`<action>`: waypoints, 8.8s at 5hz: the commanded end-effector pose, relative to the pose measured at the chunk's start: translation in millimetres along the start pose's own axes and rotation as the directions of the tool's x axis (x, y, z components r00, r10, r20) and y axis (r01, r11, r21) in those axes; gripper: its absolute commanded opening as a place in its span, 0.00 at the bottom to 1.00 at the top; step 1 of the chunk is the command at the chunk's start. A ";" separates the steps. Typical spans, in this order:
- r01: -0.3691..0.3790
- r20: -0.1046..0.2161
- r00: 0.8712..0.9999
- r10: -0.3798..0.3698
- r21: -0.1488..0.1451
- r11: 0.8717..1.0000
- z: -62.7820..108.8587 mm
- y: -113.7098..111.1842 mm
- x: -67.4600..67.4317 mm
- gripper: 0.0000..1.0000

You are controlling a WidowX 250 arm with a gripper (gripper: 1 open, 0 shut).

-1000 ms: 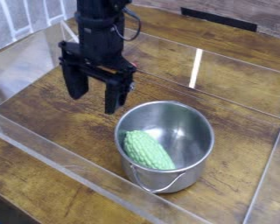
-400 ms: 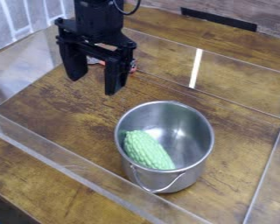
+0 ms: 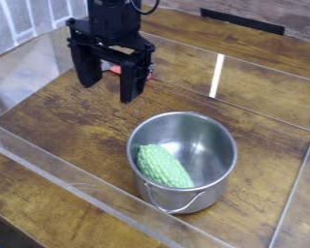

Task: Put the green object in the silver pot

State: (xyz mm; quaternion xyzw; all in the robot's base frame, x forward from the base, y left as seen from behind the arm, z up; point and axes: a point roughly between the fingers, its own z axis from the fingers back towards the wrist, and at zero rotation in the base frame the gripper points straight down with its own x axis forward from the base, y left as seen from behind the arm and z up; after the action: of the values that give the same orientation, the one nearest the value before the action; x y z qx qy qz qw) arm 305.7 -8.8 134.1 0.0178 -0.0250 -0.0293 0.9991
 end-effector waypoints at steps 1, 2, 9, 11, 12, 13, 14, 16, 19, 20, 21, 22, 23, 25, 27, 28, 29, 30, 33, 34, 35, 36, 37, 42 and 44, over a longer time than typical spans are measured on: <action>0.056 0.043 0.998 -0.056 -0.011 0.998 16.1 5.5 3.9 1.00; 0.113 0.028 0.993 -0.112 -0.021 0.993 18.3 8.7 -0.2 1.00; -0.045 0.007 0.999 0.045 0.000 0.999 -4.4 25.4 0.1 1.00; -0.018 0.022 1.000 0.018 0.023 1.000 9.5 14.9 11.8 1.00; -0.044 0.041 0.998 0.043 0.015 0.999 14.4 14.8 23.7 1.00; -0.019 0.044 0.999 0.020 -0.014 1.000 9.5 21.4 15.1 1.00; -0.006 0.038 0.999 0.007 -0.025 1.000 7.7 29.9 2.6 1.00; 0.010 0.053 0.999 -0.010 -0.002 1.000 16.7 40.9 1.7 1.00; 0.052 0.039 0.998 -0.052 0.009 0.999 14.9 21.6 11.2 1.00; 0.078 0.026 0.997 -0.078 0.003 0.997 0.2 13.5 16.4 1.00; 0.090 0.025 0.996 -0.090 -0.006 0.996 -9.5 10.3 20.1 1.00; 0.017 0.026 1.000 -0.017 -0.007 1.000 -3.3 16.1 22.5 1.00; -0.049 0.020 0.999 0.049 -0.010 0.999 1.5 19.8 24.2 0.00; -0.097 0.008 0.995 0.097 -0.006 0.995 1.9 26.9 24.8 0.00; -0.126 0.002 0.992 0.126 -0.013 0.992 6.1 39.1 36.5 1.00; -0.084 -0.006 0.996 0.084 -0.024 0.996 2.5 34.0 25.9 1.00; -0.054 -0.007 0.999 0.054 -0.026 0.998 -2.5 29.7 15.2 0.00; -0.064 -0.005 0.998 0.064 -0.022 0.998 -5.4 24.2 21.1 0.00; -0.035 0.019 0.999 0.035 -0.023 0.999 -3.3 21.2 35.9 0.00; -0.079 0.011 0.997 0.079 -0.019 0.997 -6.5 24.0 34.1 0.00; -0.116 0.005 0.993 0.117 -0.018 0.993 -6.6 25.5 29.6 1.00; -0.118 -0.001 0.993 0.118 -0.017 0.993 -0.7 30.9 35.0 1.00; -0.135 0.001 0.991 0.135 -0.015 0.991 3.9 37.3 41.7 0.00; -0.256 -0.028 0.966 0.255 -0.026 0.966 -6.0 35.6 21.7 0.00; -0.099 0.008 0.995 0.100 -0.039 0.994 11.2 34.4 28.2 1.00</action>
State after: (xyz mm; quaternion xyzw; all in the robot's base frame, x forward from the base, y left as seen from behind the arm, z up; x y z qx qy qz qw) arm 330.8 20.9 118.2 -0.0054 0.0182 0.0173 0.9997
